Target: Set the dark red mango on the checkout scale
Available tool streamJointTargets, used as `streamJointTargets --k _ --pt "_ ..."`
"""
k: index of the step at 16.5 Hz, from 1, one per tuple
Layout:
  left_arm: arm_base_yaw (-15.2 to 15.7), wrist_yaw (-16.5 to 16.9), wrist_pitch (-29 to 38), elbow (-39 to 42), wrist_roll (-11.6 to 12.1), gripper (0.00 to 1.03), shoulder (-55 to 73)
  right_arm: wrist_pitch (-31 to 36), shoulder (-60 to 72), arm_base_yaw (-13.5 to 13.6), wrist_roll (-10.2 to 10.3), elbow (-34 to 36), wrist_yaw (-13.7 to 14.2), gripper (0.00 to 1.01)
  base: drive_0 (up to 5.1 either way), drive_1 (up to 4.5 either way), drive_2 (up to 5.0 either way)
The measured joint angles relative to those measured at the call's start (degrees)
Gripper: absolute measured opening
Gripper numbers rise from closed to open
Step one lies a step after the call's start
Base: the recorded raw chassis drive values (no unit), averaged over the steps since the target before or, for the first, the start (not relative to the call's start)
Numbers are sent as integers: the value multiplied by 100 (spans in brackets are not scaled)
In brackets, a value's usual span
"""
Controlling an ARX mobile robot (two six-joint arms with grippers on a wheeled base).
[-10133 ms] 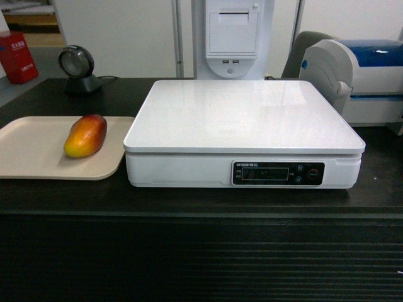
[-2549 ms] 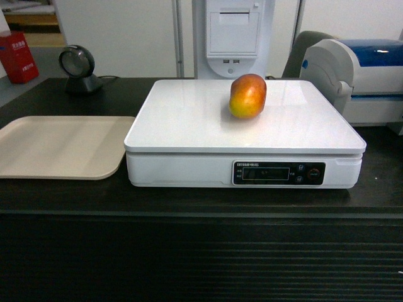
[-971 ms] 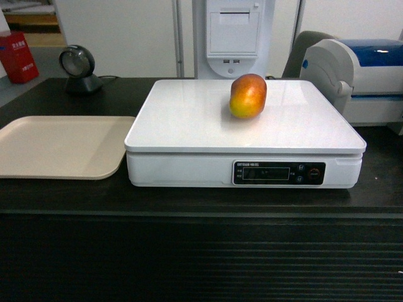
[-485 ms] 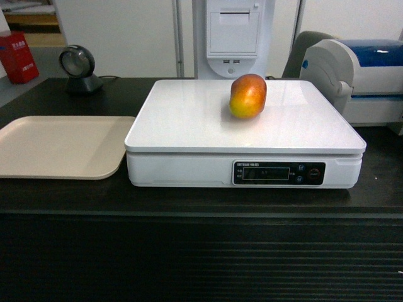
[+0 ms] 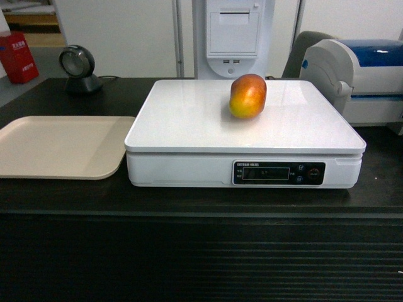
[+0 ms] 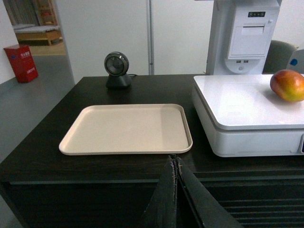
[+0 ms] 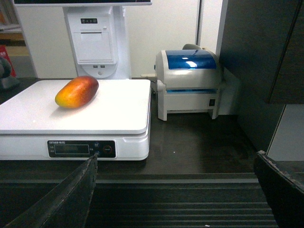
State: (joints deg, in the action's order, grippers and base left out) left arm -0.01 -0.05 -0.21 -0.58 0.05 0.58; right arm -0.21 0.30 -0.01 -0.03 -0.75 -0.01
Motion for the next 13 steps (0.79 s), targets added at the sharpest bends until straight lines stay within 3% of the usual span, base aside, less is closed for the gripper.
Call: streamJointTargets --k 7,8,13 --pt "0 0 0 0 -2 91 0 0 0 0 0 0 0 98 0 0 0" --pt "0 2 0 0 2 100 0 0 0 0 0 0 0 98 0 0 0" --pt "0 0 0 0 -2 98 0 0 0 0 0 0 0 98 0 0 0"
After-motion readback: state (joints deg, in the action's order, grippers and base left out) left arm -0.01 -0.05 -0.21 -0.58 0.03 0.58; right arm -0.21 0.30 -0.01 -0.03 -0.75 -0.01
